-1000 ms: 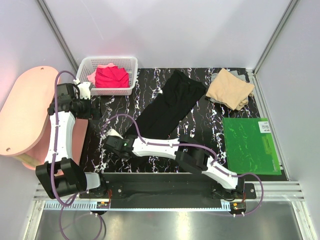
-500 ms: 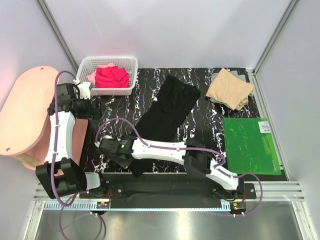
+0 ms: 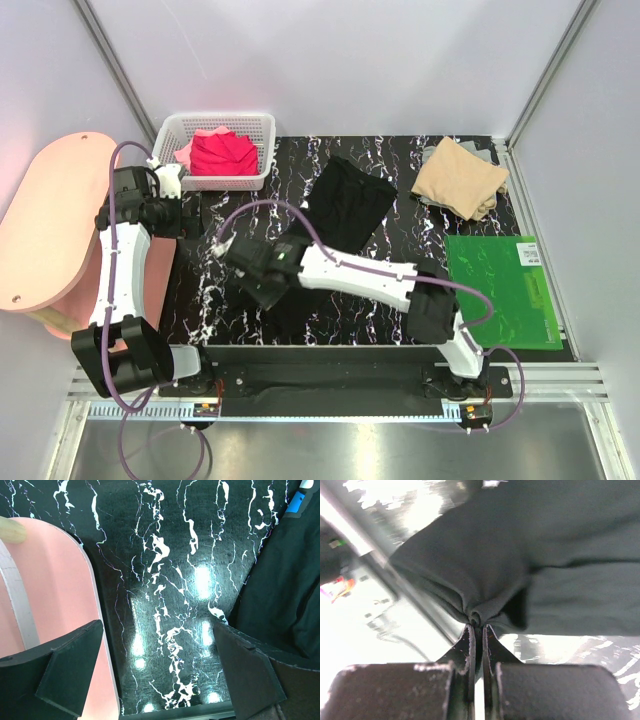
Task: Fold and stack the t-shirts
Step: Fold the folded rectangular tshirt in 1/3 of the way
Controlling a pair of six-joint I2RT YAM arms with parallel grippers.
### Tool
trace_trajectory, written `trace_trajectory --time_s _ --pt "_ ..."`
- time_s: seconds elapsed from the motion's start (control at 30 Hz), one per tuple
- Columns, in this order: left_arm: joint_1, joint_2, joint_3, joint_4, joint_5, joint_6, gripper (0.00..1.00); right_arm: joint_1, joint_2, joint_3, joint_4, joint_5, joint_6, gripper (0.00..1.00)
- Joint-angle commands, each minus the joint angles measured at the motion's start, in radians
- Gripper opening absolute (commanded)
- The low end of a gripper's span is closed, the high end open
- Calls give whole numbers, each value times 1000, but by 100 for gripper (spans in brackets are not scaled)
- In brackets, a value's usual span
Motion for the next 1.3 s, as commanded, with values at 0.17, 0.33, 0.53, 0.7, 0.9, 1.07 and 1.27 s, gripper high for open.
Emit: trace_trajectory --time_s 0.17,0.33,0.53,0.7,0.9,1.07,1.27 --pt "7 2 53 14 12 -2 99 -211 -115 -103 99 -107 -47 0" --pt "5 9 60 5 11 -1 99 -279 -110 -97 99 -113 -73 0" --pt "6 16 59 3 19 -4 99 -354 -90 -103 102 -115 -105 0" --pt "7 21 57 0 25 -1 99 -414 -64 -95 107 -110 -124 0" --pt "5 22 60 -3 35 -2 99 -486 25 -56 118 -135 -137 0" --pt "5 18 53 -6 34 5 99 -521 106 -8 125 -173 -147 0" --pt "5 21 43 -8 35 8 99 -536 157 24 129 -155 -163 0"
